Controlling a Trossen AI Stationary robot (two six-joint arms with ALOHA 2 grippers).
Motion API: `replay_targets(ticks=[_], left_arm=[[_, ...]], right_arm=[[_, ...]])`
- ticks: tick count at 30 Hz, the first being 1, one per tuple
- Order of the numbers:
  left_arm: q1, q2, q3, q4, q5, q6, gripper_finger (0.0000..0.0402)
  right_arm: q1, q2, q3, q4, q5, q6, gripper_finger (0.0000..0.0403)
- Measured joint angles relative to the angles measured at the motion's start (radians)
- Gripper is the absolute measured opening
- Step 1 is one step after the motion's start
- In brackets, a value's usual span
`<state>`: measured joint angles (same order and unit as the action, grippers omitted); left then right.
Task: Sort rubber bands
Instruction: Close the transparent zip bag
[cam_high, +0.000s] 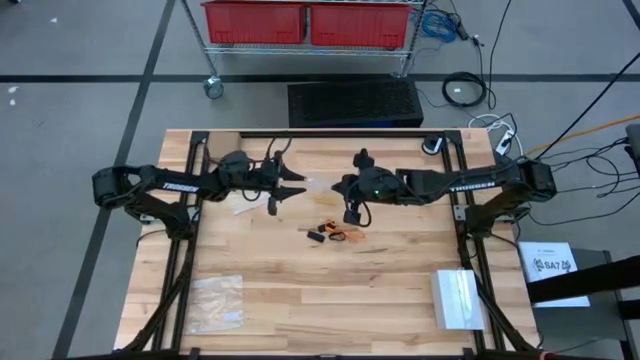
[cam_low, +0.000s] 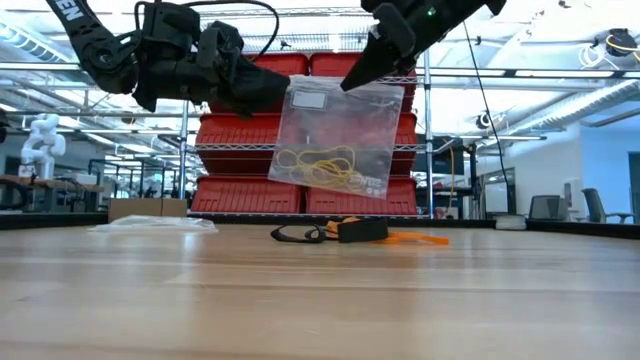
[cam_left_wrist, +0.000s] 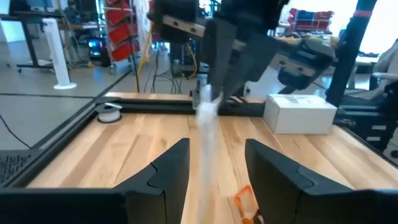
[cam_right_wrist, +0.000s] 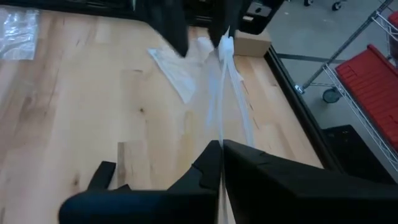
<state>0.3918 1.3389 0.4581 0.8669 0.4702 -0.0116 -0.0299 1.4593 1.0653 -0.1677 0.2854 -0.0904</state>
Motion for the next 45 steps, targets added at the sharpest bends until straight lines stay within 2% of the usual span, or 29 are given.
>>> replay_targets(ticks=[4, 13, 15, 20, 25, 29, 32, 39, 45], left_arm=[[-0.015, 0.0, 0.001, 0.0, 0.0, 0.007, 0.0139], [-0.02, 0.0, 0.002, 0.007, 0.0, 0.029, 0.0023], [-0.02, 0.0, 0.002, 0.007, 0.0, 0.029, 0.0008], [-0.02, 0.0, 0.002, 0.017, -0.001, 0.037, 0.0004], [-0.021, 0.0, 0.002, 0.017, -0.003, 0.046, 0.0003], [-0.023, 0.0, 0.002, 0.016, -0.006, 0.053, 0.0002], [-0.033, 0.0, 0.002, 0.013, -0.01, 0.065, 0.0002], [-0.063, 0.0, 0.002, 0.002, -0.041, 0.08, 0.0001], [-0.068, 0.0, 0.002, -0.009, -0.054, 0.08, 0.0001]], right_arm=[[0.0, 0.0, 0.0, 0.0, 0.0, -0.001, 0.0001], [0.017, 0.0, 0.0, -0.002, -0.004, -0.008, 0.0001], [0.022, 0.0, 0.0, -0.003, -0.004, -0.008, 0.0001], [0.026, 0.0, 0.009, -0.017, -0.004, 0.043, 0.0012], [0.025, 0.0, 0.056, -0.026, -0.009, 0.089, 0.0061], [0.01, 0.0, 0.072, 0.035, -0.076, 0.104, 0.0108], [-0.004, 0.001, 0.072, 0.077, -0.135, 0.073, 0.0128], [-0.036, 0.06, 0.076, 0.135, -0.212, 0.053, 0.0134], [-0.039, 0.143, 0.174, 0.066, -0.216, 0.017, 0.0135]])
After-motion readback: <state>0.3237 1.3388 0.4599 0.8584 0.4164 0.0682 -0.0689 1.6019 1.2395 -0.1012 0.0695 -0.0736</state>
